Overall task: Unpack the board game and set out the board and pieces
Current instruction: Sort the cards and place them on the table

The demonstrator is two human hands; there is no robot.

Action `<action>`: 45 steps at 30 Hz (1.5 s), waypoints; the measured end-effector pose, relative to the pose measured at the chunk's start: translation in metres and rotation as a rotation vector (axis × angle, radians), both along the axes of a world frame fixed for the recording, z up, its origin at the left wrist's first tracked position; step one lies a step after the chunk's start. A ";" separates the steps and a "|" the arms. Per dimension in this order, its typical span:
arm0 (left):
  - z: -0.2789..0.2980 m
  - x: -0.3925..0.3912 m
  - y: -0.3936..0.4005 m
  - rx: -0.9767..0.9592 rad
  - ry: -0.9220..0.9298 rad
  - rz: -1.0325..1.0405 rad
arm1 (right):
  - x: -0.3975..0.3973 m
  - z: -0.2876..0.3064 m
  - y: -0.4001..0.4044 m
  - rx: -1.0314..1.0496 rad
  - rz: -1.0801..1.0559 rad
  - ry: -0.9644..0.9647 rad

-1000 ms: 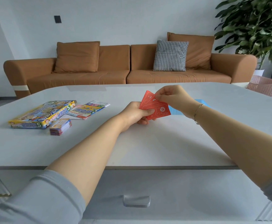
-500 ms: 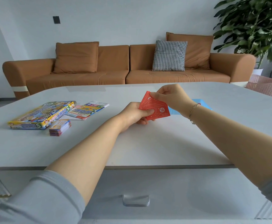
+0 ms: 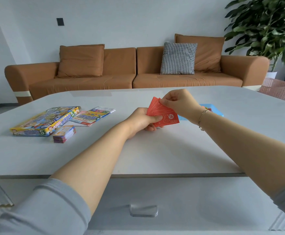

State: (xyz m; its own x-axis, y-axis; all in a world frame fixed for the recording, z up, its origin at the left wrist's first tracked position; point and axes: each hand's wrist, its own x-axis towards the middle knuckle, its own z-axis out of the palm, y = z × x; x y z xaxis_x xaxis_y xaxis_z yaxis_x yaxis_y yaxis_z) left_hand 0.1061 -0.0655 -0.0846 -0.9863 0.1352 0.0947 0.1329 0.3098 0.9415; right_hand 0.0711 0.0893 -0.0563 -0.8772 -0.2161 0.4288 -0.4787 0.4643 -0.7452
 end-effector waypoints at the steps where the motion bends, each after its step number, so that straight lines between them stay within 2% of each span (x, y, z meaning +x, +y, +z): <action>1: 0.000 0.000 0.000 0.003 0.001 0.002 | -0.001 0.000 0.000 0.012 0.013 -0.005; 6: 0.000 0.000 0.000 0.002 0.005 0.001 | 0.000 0.002 0.002 -0.017 0.059 -0.046; 11: 0.001 0.001 0.000 -0.010 0.002 0.002 | 0.000 0.001 -0.007 0.030 -0.004 0.107; 14: 0.001 0.002 0.000 -0.015 0.000 0.005 | -0.002 0.002 -0.004 0.080 0.026 0.075; 19: 0.002 0.004 0.001 -0.006 -0.005 -0.004 | -0.002 0.000 -0.001 0.014 0.052 -0.012; 24: 0.003 0.005 0.001 -0.017 -0.009 -0.003 | -0.003 0.000 -0.005 0.064 0.024 0.063; 31: 0.003 0.005 0.001 -0.009 -0.009 0.002 | -0.001 0.003 -0.003 -0.025 0.072 -0.036; 38: 0.003 0.005 0.002 -0.035 -0.009 -0.016 | -0.004 0.002 -0.007 0.068 0.036 0.058; 45: 0.003 0.006 0.002 -0.016 0.000 -0.017 | -0.004 0.003 -0.002 0.028 0.082 -0.017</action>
